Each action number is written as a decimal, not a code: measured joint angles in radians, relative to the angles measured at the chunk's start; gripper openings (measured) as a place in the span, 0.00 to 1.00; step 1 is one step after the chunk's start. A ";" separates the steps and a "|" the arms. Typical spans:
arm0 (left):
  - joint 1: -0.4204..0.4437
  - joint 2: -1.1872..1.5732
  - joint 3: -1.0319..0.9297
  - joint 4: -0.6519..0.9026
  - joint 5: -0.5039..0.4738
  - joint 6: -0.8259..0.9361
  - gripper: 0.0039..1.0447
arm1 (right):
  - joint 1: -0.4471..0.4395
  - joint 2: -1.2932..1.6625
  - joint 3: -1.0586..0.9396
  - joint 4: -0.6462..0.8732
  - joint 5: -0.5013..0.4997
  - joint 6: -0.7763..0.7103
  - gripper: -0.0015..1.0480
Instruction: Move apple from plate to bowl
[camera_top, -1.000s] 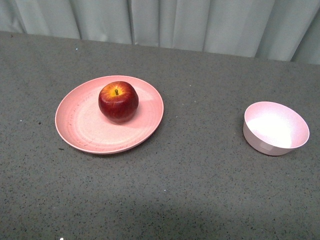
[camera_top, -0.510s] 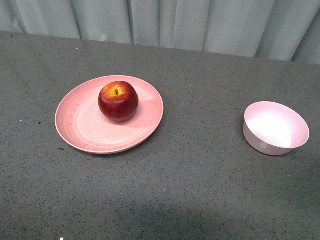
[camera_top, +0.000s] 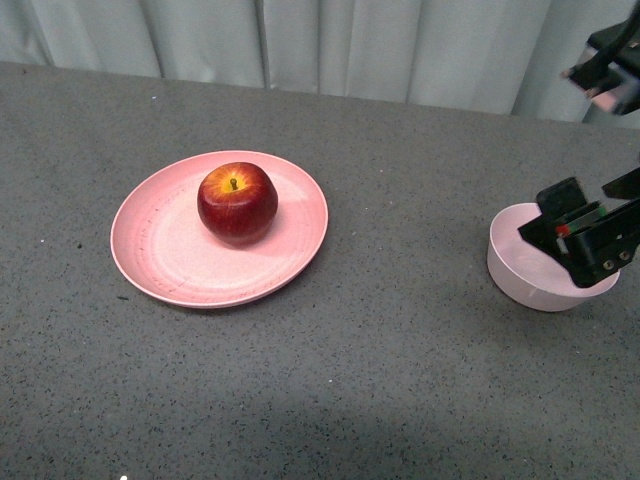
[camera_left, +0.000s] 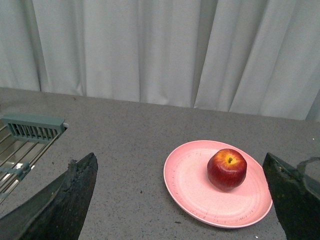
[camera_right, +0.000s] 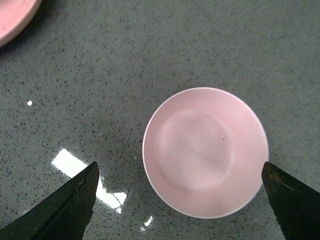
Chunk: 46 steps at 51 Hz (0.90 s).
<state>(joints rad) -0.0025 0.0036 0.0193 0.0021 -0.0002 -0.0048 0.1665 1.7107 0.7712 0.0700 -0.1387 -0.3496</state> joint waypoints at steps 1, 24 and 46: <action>0.000 0.000 0.000 0.000 0.000 0.000 0.94 | 0.003 0.019 0.009 -0.005 0.001 -0.005 0.91; 0.000 0.000 0.000 0.000 0.000 0.000 0.94 | 0.061 0.305 0.162 -0.024 0.011 -0.015 0.91; 0.000 0.000 0.000 0.000 0.000 0.000 0.94 | 0.065 0.349 0.179 -0.045 0.032 -0.029 0.43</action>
<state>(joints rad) -0.0029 0.0036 0.0193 0.0021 -0.0002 -0.0048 0.2317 2.0598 0.9504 0.0246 -0.1062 -0.3786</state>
